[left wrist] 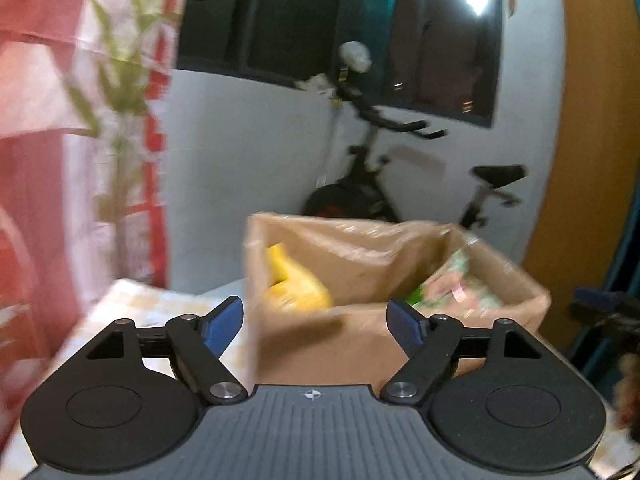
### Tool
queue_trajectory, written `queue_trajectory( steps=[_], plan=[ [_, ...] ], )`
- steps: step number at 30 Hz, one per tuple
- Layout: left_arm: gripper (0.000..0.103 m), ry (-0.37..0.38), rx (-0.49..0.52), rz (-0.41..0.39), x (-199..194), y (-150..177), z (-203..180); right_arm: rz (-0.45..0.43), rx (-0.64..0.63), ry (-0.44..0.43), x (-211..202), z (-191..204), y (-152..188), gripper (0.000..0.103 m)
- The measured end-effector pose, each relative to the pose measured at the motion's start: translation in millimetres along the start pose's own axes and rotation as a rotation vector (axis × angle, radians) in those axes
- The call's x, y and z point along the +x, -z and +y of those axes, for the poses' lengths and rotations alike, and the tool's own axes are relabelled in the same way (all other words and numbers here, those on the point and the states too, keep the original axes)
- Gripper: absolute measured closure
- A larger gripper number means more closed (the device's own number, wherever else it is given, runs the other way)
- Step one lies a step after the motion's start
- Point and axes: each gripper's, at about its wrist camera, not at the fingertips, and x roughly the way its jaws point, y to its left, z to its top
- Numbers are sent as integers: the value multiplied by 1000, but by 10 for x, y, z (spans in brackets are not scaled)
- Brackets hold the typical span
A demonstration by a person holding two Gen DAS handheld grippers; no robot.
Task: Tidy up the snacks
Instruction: 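Move both tools back down to the snacks on the table, then grasp the red candy pack with the left tool while the right tool grasps the clear snack bag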
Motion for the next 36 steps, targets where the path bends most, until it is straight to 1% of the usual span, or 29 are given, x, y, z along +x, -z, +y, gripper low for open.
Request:
queue_trajectory(
  steps=[2, 5, 6, 8, 11, 13, 14, 16, 18, 21, 24, 31, 32, 33, 34, 36],
  plan=[
    [22, -8, -26, 8, -104, 83, 74, 27, 29, 42, -173, -169, 105, 36],
    [22, -21, -78, 20, -174, 223, 175, 89, 76, 94, -318, -371, 318, 36],
    [22, -30, -92, 26, -178, 281, 198, 121, 84, 126, -351, -422, 421, 36],
    [22, -41, -124, 48, -168, 382, 223, 180, 102, 153, -374, -486, 614, 36],
    [23, -57, -159, 94, -136, 536, 251, 310, 80, 170, -314, -495, 935, 37],
    [23, -66, -159, 116, -131, 618, 262, 442, 52, 162, -207, -492, 1145, 43],
    [23, -66, -158, 122, -131, 639, 265, 490, 47, 149, -159, -489, 1224, 47],
    [23, -69, -154, 133, -140, 672, 283, 541, 28, 136, -100, -480, 1346, 47],
    [23, -75, -154, 143, -149, 713, 308, 554, 1, 141, -88, -471, 1391, 47],
    [23, -87, -162, 158, -144, 773, 346, 572, -1, 134, -72, -505, 1409, 49],
    [23, -94, -170, 168, -146, 820, 357, 574, 8, 132, -79, -525, 1412, 49],
    [23, -92, -169, 182, -110, 866, 312, 564, -15, 111, -38, -499, 1372, 50],
    [23, -93, -170, 182, -105, 872, 313, 567, -16, 106, -24, -499, 1373, 51],
    [23, -93, -171, 184, -100, 877, 317, 574, -16, 100, -5, -501, 1382, 57],
    [23, -94, -172, 185, -101, 881, 319, 584, -13, 95, 13, -508, 1397, 59],
    [23, -97, -173, 188, -100, 892, 323, 578, 5, 92, 8, -524, 1407, 62]
  ],
)
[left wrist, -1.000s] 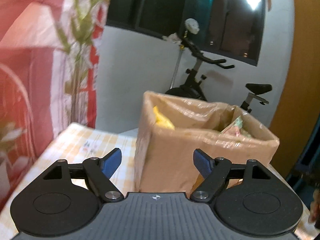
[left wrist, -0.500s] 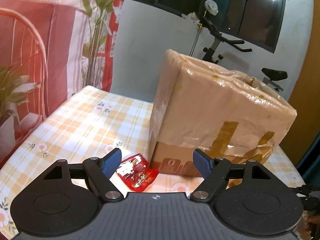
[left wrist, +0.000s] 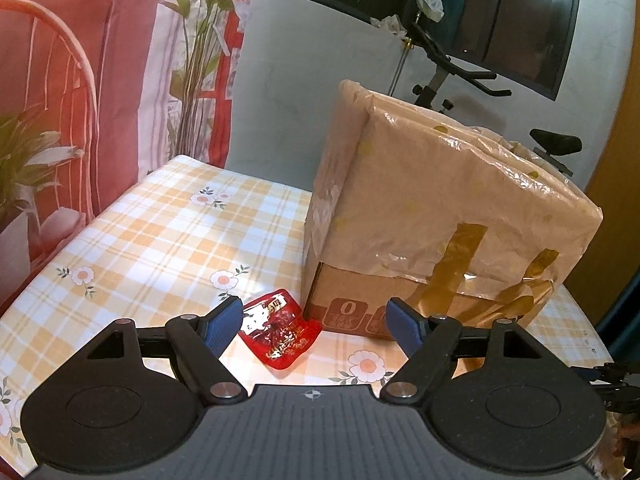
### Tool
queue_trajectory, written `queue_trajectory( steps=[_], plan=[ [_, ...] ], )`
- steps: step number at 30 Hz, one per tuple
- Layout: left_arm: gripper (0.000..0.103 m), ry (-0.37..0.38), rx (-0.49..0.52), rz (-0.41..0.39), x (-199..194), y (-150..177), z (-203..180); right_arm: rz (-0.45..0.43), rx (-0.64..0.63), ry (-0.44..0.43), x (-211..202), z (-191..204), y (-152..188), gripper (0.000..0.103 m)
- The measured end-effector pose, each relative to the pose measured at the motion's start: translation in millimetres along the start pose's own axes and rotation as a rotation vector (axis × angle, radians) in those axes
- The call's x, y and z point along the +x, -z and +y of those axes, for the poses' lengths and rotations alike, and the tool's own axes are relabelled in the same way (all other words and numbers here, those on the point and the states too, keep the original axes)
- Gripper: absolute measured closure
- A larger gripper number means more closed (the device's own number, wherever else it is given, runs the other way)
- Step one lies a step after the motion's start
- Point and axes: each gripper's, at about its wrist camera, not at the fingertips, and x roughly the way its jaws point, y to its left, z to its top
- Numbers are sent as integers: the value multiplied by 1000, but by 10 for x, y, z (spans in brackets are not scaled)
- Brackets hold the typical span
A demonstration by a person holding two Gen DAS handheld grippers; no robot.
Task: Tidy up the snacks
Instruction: 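Grasp the red candy pack with the left tool while the right tool grasps the clear snack bag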
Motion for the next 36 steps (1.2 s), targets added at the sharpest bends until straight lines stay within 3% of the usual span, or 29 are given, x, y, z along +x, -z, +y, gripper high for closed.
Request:
queue_trajectory(
  steps=[1, 3, 8, 15, 22, 28, 34, 36],
  plan=[
    [23, -2, -1, 3, 7, 7, 3, -3, 7, -1, -9, -5, 6, 64],
    [23, -6, 1, 11, 29, 16, 9, -6, 24, -2, -30, -7, 18, 81],
    [23, -19, 7, 34, 97, 85, 13, -30, 102, -38, -76, 47, 13, 82],
    [23, -39, 51, 68, 221, 207, 33, -134, 221, -112, -53, 383, -128, 82],
    [23, 6, 29, 130, 518, 124, 212, -165, 124, -47, 21, 649, -71, 83],
    [23, -68, -60, 162, 884, 87, 298, -175, 232, -63, 10, 465, -17, 82],
    [21, -116, -40, 159, 1080, 72, 144, -164, 198, -81, 32, 521, -26, 83],
    [13, -139, -49, 157, 1117, 72, 151, -160, 188, -85, 39, 537, -25, 82]
  ],
)
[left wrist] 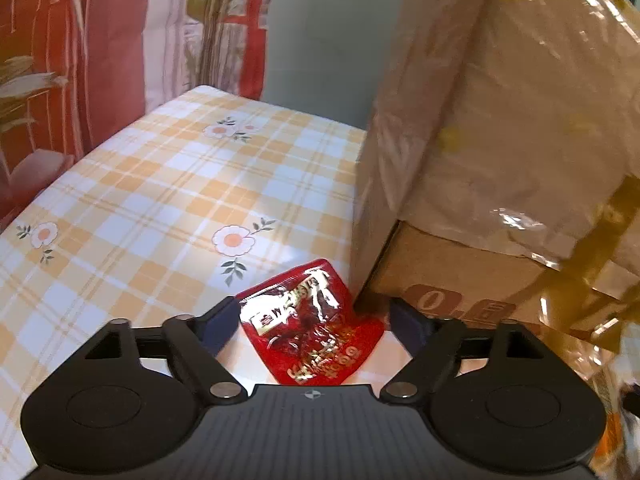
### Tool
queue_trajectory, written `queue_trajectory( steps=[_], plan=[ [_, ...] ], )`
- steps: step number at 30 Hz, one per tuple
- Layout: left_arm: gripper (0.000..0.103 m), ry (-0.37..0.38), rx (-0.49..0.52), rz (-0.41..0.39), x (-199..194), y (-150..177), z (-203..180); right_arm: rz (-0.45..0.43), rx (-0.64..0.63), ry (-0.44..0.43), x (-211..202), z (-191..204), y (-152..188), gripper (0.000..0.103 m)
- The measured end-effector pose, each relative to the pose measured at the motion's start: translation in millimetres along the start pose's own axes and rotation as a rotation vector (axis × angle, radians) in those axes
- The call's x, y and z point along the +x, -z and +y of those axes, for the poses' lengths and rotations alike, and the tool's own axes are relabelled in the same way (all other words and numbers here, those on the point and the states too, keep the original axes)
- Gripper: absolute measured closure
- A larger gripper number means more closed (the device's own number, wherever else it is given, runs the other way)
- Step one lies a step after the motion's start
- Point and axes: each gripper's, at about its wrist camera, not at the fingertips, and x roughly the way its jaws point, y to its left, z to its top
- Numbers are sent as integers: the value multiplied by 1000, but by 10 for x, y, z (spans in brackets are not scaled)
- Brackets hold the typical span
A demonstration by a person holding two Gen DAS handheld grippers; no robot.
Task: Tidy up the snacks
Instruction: 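Grasp the red candy pack with the left tool while the right tool grasps the clear snack bag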
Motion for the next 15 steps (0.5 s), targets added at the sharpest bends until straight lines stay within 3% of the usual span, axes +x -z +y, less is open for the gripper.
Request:
queue_trajectory(
  steps=[7, 15],
  plan=[
    [14, -83, 82, 6, 14, 119, 41, -1, 19, -4, 14, -34, 0, 82],
    [41, -77, 119, -2, -162, 194, 154, 4, 13, -6, 23, -24, -2, 82]
  ],
)
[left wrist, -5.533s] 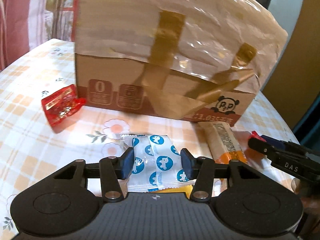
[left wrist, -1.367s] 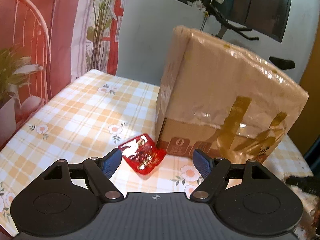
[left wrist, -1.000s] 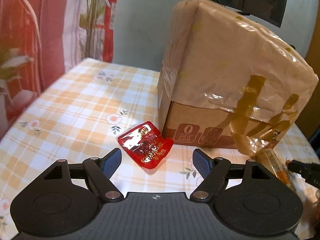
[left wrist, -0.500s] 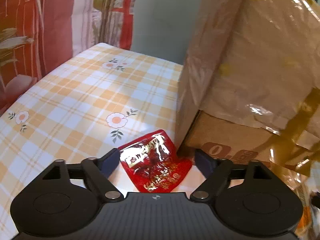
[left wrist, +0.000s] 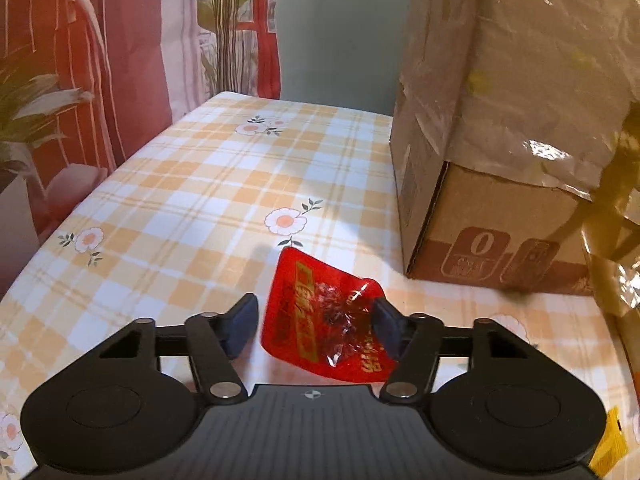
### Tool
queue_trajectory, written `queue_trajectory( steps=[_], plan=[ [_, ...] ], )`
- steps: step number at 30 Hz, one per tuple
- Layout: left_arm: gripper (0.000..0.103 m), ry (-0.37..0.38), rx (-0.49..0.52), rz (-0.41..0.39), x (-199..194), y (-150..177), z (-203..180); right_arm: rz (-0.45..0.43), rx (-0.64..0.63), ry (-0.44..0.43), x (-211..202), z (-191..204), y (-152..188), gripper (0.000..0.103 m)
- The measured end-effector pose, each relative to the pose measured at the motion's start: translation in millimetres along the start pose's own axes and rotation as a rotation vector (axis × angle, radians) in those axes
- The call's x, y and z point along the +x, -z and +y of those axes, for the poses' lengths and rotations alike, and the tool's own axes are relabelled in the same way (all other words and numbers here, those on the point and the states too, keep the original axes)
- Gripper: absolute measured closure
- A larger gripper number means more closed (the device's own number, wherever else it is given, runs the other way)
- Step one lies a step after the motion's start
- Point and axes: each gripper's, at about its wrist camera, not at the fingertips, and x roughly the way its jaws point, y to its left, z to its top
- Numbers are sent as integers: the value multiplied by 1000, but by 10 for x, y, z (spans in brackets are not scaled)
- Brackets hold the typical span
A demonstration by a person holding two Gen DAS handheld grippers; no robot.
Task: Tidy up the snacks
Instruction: 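Grasp the red candy pack with the left tool while the right tool grasps the clear snack bag, then lift both packs and carry them over the box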
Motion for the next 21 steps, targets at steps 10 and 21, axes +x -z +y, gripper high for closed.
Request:
queue_trajectory(
  steps=[10, 21],
  plan=[
    [83, 85, 27, -42, -254, 240, -139, 7, -6, 1, 11, 8, 0, 82],
    [86, 185, -10, -140, -634, 381, -318, 8, -16, -1, 16, 20, 7, 82]
  ],
)
